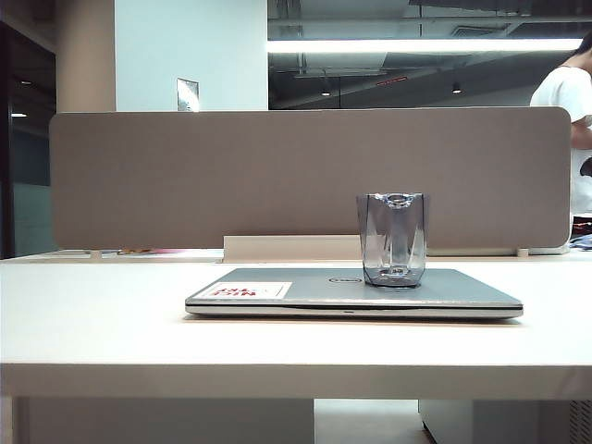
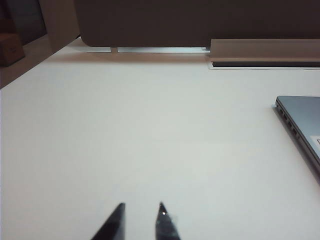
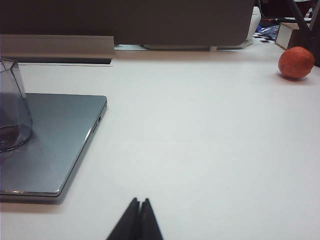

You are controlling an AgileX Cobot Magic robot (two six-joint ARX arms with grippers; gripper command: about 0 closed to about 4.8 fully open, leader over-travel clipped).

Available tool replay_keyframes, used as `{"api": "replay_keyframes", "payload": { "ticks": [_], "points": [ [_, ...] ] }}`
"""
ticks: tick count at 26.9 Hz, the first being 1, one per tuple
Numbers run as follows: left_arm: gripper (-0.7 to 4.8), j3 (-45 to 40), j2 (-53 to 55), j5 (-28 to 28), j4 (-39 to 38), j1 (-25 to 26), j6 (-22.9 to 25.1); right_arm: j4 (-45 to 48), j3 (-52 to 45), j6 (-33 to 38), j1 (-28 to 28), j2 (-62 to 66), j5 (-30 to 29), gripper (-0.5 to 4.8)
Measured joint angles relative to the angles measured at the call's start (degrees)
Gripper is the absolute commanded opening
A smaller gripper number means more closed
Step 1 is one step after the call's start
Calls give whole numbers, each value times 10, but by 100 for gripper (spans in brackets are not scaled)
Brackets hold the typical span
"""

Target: Pick up the water cup and place it on the left side of the laptop.

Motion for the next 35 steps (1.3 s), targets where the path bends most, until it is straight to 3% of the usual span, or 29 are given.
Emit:
{"api": "replay_keyframes", "payload": {
  "ticks": [22,26,35],
  "points": [
    [75,0,0,11,0,0,0,0,0,6,0,0,-13,-5],
    [75,0,0,11,0,0,0,0,0,35,0,0,-60,-5],
    [43,0,0,43,0,0,0,0,0,76,0,0,-285,-5]
  ]
}}
